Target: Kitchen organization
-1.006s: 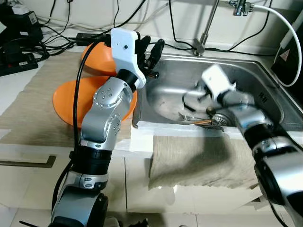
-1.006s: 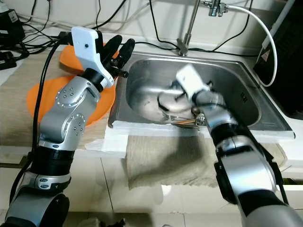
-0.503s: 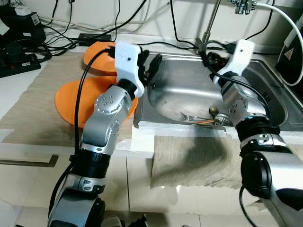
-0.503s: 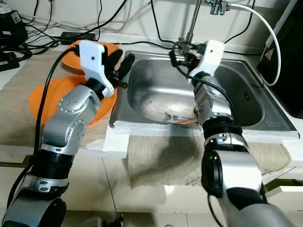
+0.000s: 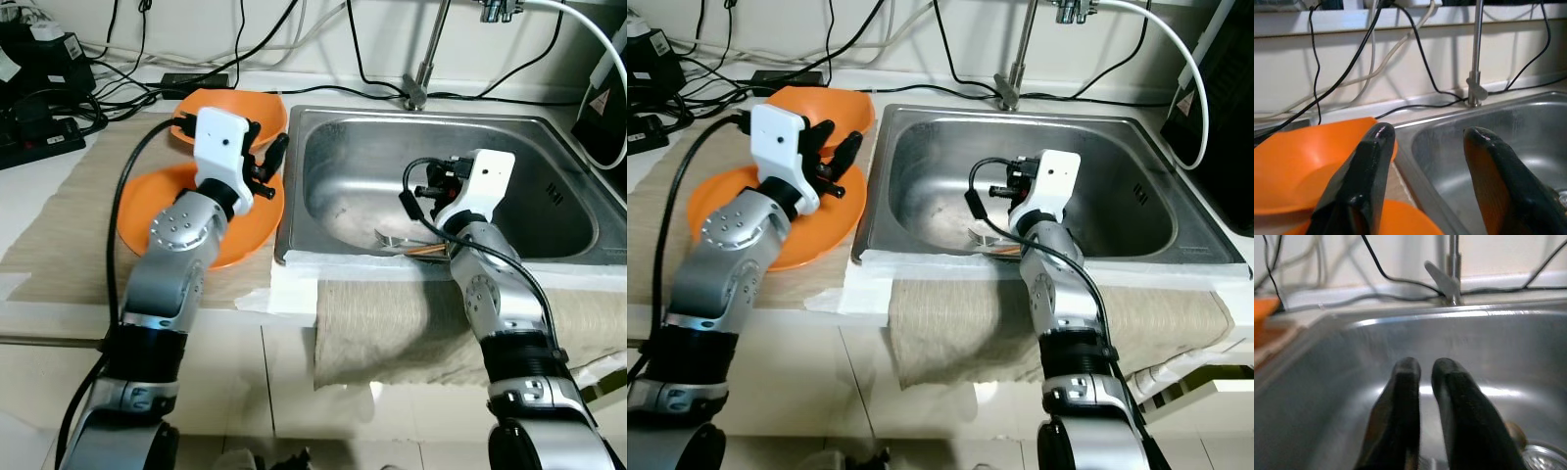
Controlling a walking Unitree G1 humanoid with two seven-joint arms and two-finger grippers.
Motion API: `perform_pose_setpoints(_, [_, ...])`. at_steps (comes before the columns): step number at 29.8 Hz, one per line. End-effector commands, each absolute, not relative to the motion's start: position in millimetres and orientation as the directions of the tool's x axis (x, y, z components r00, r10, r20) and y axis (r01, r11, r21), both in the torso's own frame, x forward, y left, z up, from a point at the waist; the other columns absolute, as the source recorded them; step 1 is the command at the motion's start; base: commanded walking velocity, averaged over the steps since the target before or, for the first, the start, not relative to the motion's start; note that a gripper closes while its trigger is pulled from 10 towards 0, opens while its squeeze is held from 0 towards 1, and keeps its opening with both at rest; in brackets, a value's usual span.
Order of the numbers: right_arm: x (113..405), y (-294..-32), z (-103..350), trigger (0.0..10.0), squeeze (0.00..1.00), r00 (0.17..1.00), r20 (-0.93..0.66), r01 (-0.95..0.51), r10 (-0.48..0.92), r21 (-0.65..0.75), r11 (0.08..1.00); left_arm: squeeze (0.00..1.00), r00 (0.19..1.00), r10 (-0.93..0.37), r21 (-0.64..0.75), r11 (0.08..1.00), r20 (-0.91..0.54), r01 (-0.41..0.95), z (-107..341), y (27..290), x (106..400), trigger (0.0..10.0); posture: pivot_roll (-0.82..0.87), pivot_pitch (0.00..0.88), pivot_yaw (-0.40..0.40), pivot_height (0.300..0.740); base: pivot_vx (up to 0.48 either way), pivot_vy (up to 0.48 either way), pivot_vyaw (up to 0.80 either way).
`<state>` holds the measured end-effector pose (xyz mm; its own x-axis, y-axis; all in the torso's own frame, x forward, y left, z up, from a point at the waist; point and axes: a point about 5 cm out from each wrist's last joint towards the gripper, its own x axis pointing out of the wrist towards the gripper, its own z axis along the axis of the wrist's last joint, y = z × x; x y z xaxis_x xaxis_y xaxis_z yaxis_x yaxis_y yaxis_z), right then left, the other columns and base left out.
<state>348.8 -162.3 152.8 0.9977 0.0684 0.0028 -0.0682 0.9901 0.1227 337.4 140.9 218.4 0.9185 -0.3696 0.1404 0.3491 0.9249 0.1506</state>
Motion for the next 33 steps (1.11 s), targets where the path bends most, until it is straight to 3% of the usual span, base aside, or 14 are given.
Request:
perform_pose_setpoints(1, [346.7,-163.0,159.3,10.0,1.0,0.997,0.017,-0.075,0.073,0.099,0.992,1.0,0.919,-0.375,0.167,0.92,0.119,0.354,216.5,142.7,335.1,10.0,0.01,0.0,-0.004,0.732,0.0,0.0,0.0])
perform_pose_setpoints(12, [331.8,-154.6,159.2,10.0,1.0,0.995,-0.006,-0.103,0.104,0.087,0.991,1.0,0.945,-0.326,0.151,0.935,0.018,0.32,195.0,159.9,328.7,10.0,0.02,0.0,-0.01,0.732,0.0,0.0,0.0])
perform_pose_setpoints(30, [330.3,-139.7,161.8,10.0,1.0,0.986,-0.016,-0.162,0.163,0.065,0.985,1.0,0.959,-0.283,0.151,0.949,0.025,0.276,199.5,168.9,330.1,10.0,0.05,0.0,-0.031,0.732,0.0,0.0,0.0])
perform_pose_setpoints(31, [330.7,-139.5,162.3,10.0,1.0,0.986,-0.017,-0.162,0.163,0.051,0.985,0.7,0.96,-0.281,0.149,0.95,0.023,0.274,199.7,170.2,329.8,10.0,0.05,0.0,-0.031,0.732,0.0,0.0,0.0])
perform_pose_setpoints(32, [332.1,-140.5,163.3,10.0,1.0,0.989,-0.017,-0.148,0.149,0.017,0.989,0.0,0.961,-0.274,0.153,0.951,0.024,0.268,200.8,173.4,330.1,10.0,0.06,0.0,-0.043,0.732,0.0,0.0,0.0])
perform_pose_setpoints(33, [332.1,-140.5,163.3,10.0,1.0,0.989,-0.017,-0.148,0.149,0.017,0.989,0.0,0.961,-0.274,0.153,0.951,0.024,0.268,200.8,173.4,330.1,10.0,0.06,0.0,-0.043,0.732,0.0,0.0,0.0])
